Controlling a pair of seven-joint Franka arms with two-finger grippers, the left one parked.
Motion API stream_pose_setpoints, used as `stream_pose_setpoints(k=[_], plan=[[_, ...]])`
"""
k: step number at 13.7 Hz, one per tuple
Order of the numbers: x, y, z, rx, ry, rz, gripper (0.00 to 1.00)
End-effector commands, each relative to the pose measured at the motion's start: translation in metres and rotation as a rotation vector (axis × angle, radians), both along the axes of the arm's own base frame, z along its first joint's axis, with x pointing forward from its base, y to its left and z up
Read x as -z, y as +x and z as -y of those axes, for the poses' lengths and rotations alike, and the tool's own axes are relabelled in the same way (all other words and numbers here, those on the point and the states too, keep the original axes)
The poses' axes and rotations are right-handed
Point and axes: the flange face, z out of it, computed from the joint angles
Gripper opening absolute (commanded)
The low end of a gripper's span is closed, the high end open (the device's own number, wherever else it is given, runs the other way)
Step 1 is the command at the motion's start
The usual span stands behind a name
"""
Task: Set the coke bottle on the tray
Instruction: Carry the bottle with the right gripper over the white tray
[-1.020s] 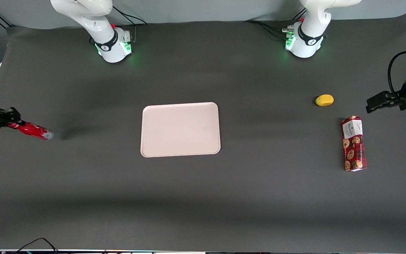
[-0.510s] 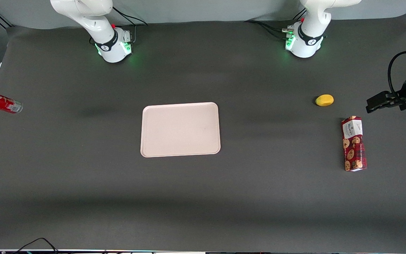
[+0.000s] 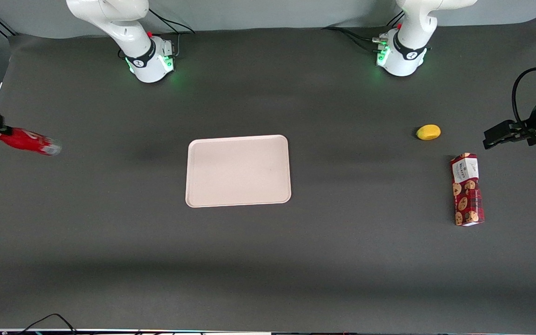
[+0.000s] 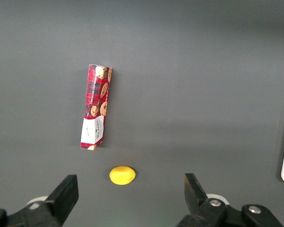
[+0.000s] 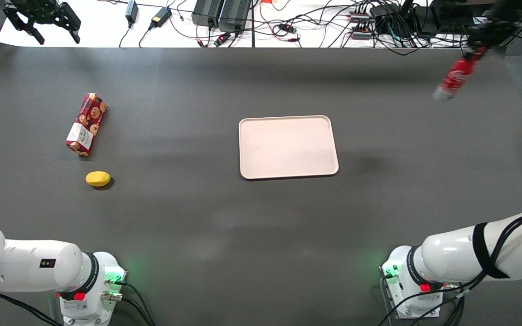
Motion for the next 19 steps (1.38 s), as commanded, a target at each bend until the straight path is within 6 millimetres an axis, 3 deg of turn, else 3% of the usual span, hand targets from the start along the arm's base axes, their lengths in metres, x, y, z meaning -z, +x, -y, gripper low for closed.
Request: stream_pose_setpoints(k=[1,3,6,8,10,14,19], plan=[[-0.001,-0.004,-0.084,0.107,0.015,0.028,0.0],[0.011,-0.004,-0.158,0.202,0.01,0.062,0.0],[0.046,-0.009,-0.255,0.339,0.021,0.111,0.0],[0.077,-0.005,-0.297,0.386,0.05,0.125,0.0],[0.118,0.002,-0.318,0.38,0.069,0.134,0.0],[0.204,0.015,-0.317,0.318,-0.026,0.122,0.0],[0.256,0.014,-0.315,0.288,-0.048,0.124,0.0]])
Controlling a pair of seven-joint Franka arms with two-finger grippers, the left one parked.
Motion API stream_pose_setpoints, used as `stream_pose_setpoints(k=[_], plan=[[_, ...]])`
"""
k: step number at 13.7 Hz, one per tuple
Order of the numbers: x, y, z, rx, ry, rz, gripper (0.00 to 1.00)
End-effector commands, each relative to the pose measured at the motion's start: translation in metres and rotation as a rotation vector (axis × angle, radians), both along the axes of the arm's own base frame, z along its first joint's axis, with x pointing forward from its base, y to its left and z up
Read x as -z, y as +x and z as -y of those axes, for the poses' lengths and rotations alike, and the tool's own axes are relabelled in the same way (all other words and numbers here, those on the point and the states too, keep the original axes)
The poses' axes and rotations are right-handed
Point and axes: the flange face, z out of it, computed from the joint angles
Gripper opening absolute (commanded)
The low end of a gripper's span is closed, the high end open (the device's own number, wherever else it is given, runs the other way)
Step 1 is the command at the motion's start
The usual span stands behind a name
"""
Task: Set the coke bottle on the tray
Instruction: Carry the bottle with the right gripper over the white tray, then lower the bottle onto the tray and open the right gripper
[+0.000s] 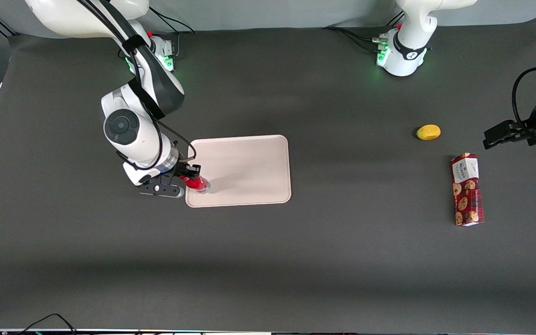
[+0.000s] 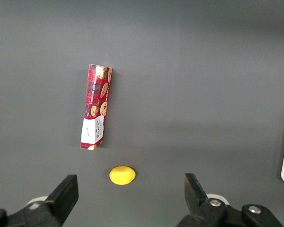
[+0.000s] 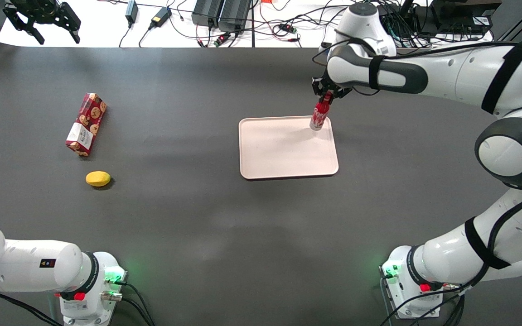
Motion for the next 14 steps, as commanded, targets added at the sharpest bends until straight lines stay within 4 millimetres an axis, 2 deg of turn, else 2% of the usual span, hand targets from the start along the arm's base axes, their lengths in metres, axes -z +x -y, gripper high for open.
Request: stream_pose_setpoints(k=[1,10,11,12,13,14], plan=[[0.008,0.003,0.001,-0.01,-0.038,0.026,0.0],[0.033,0.007,0.007,-0.022,-0.06,0.005,0.0],[0.038,0.008,0.008,-0.038,-0.081,0.007,0.14],[0.04,0.009,0.008,-0.041,-0.084,0.007,0.24],[0.042,0.009,0.01,-0.038,-0.085,0.004,0.53],[0.043,0.009,0.01,-0.038,-0.085,0.002,0.75]])
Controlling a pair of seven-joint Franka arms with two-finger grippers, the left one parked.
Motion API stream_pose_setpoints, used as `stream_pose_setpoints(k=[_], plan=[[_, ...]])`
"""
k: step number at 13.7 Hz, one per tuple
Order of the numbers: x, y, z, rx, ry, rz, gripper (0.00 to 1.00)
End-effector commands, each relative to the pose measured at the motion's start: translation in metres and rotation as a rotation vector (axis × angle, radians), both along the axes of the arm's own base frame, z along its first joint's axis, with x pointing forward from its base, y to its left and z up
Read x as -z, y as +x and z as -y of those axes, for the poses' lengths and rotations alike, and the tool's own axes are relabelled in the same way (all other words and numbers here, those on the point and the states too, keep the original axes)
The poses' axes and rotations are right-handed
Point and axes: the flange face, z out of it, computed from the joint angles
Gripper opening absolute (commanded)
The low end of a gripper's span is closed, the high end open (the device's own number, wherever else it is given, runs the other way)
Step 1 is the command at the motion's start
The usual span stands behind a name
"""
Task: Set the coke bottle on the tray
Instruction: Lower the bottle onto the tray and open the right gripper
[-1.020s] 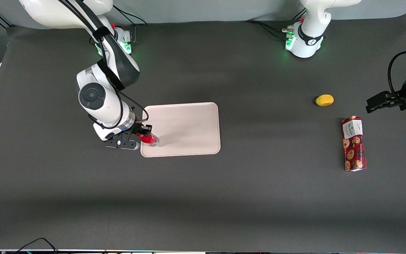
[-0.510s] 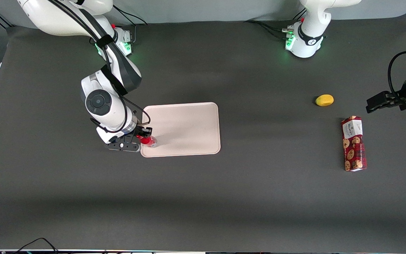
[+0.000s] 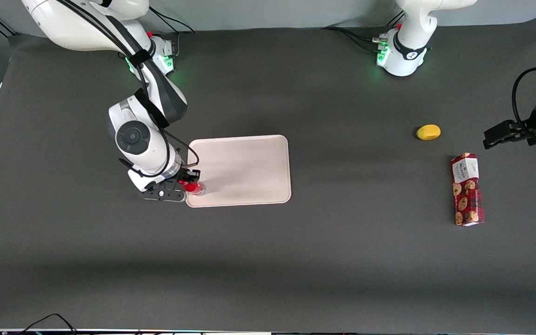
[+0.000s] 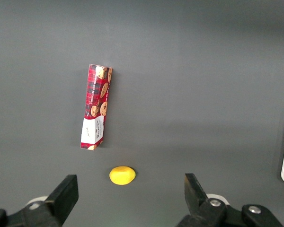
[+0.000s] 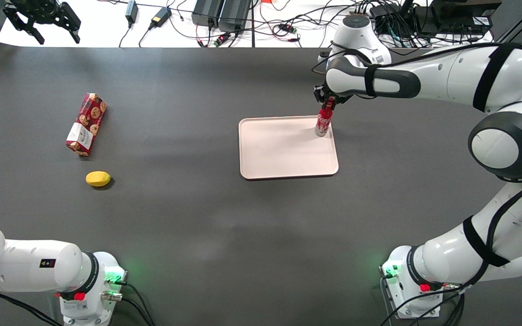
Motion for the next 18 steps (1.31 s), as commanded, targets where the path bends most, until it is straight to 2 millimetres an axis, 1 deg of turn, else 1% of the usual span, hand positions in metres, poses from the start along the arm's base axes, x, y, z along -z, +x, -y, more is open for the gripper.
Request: stream_pose_setpoints(k=[1,2,8,10,11,12,13,14,15,16,17,18], plan=[[0.015,0.005,0.001,0.004,-0.024,0.002,0.79],[0.015,0.005,0.002,0.005,-0.024,0.002,1.0],[0.016,0.005,0.001,0.006,-0.024,-0.001,1.0],[0.012,0.008,0.0,0.006,-0.021,0.006,1.0],[0.005,0.01,0.0,0.007,-0.021,0.014,1.0],[-0.006,0.015,-0.001,0.013,-0.016,0.023,1.0],[-0.021,0.019,-0.003,0.014,-0.023,0.021,1.0],[-0.041,0.026,-0.002,0.021,-0.031,0.017,1.0],[-0.065,0.031,0.0,0.018,-0.044,0.011,1.0],[-0.094,0.033,0.002,0.026,-0.056,0.014,1.0],[-0.125,0.032,0.006,0.022,-0.057,0.04,1.0],[-0.156,0.028,0.011,-0.018,-0.058,0.069,1.0]])
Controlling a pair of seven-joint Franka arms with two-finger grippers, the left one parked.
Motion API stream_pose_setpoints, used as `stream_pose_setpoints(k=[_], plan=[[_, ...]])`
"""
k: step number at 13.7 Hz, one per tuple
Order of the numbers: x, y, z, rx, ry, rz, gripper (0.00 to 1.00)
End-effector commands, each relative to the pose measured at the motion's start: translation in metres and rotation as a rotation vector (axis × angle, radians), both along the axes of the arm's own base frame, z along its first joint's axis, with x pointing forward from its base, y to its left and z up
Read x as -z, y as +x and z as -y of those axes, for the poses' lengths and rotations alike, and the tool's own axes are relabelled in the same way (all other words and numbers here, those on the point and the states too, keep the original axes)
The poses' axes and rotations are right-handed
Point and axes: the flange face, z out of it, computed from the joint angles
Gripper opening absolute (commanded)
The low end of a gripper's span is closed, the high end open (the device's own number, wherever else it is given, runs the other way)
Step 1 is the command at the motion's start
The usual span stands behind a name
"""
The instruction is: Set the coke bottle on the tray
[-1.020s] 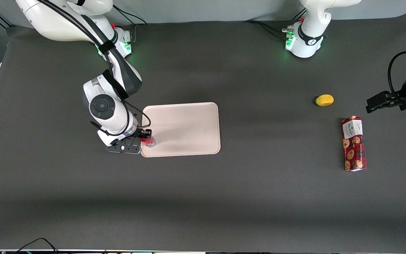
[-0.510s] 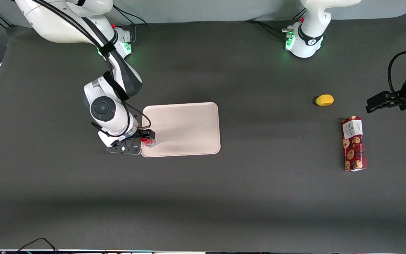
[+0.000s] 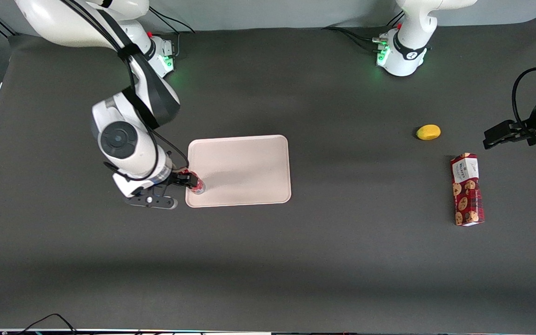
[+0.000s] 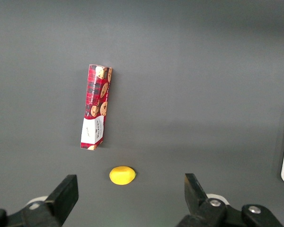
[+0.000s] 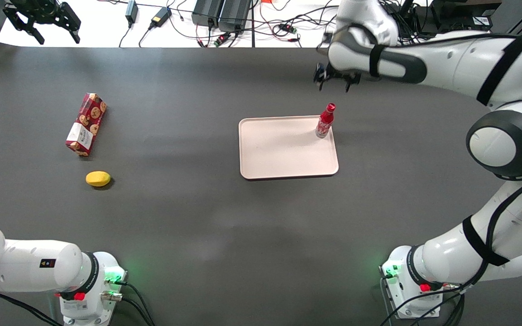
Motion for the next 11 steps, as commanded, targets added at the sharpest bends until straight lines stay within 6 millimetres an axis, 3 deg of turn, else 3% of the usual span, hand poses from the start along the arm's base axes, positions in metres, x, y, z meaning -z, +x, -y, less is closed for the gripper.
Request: stream_pose_setpoints(k=[1,2,3,5,7,9,11], plan=[[-0.091,-0.014,0.014,-0.101,-0.031,0.068,1.0],[-0.118,-0.021,0.029,-0.121,-0.007,0.08,1.0],[-0.145,-0.027,0.058,-0.105,0.015,0.095,1.0],[-0.177,-0.044,0.108,-0.18,0.023,0.103,1.0],[-0.188,-0.063,0.147,-0.153,0.031,0.109,1.0],[-0.188,-0.074,0.167,-0.12,0.03,0.109,1.0],[-0.194,-0.073,0.181,-0.09,0.033,0.119,1.0]])
